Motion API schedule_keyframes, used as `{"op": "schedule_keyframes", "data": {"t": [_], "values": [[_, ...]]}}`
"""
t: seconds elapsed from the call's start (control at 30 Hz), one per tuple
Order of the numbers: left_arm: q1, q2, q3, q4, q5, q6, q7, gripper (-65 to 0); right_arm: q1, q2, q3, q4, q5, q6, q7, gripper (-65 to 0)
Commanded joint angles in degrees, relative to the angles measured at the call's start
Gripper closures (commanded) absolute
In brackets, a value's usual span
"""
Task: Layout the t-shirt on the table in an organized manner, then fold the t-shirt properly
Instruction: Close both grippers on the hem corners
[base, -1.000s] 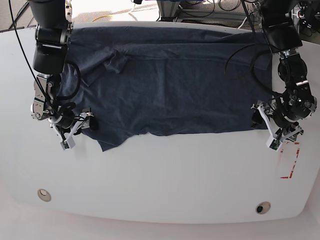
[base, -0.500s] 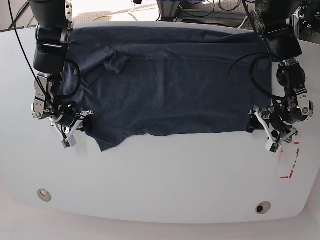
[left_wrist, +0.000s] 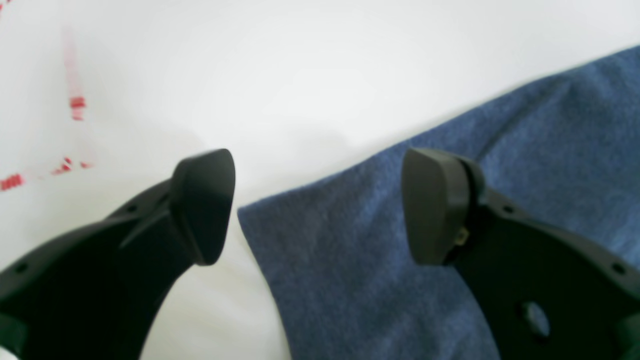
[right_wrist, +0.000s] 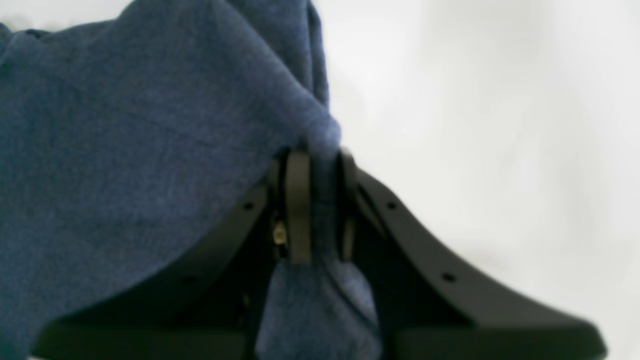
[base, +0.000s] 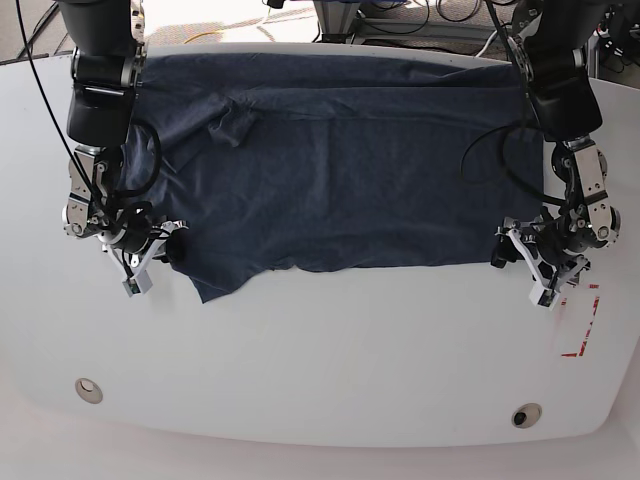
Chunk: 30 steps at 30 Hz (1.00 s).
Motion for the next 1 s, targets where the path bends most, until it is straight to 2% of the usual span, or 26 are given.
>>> {"op": "schedule_keyframes", "data": {"t": [0.0,0.3,0.97], "values": [[-1.08,-1.57,-0.28,-0.6,-0.42,-0.03,-1.71,-48.5,1.01,0.77,0.11,0.65,0.04,0.32,-0.17,-7.1],[-0.9,-2.97,-0.28,-2.62,-0.42,-0.03,-2.94,-48.5,1.01,0.77,0.11,0.65,0.04,0.32,-0.26,-7.1],[-1.08,-1.92,-0.02,-9.3,-0.42,-0.03,-4.17,-48.2,0.92,0.77,0.11,0.65,0.04,0.32,-0.34,-7.1]]}}
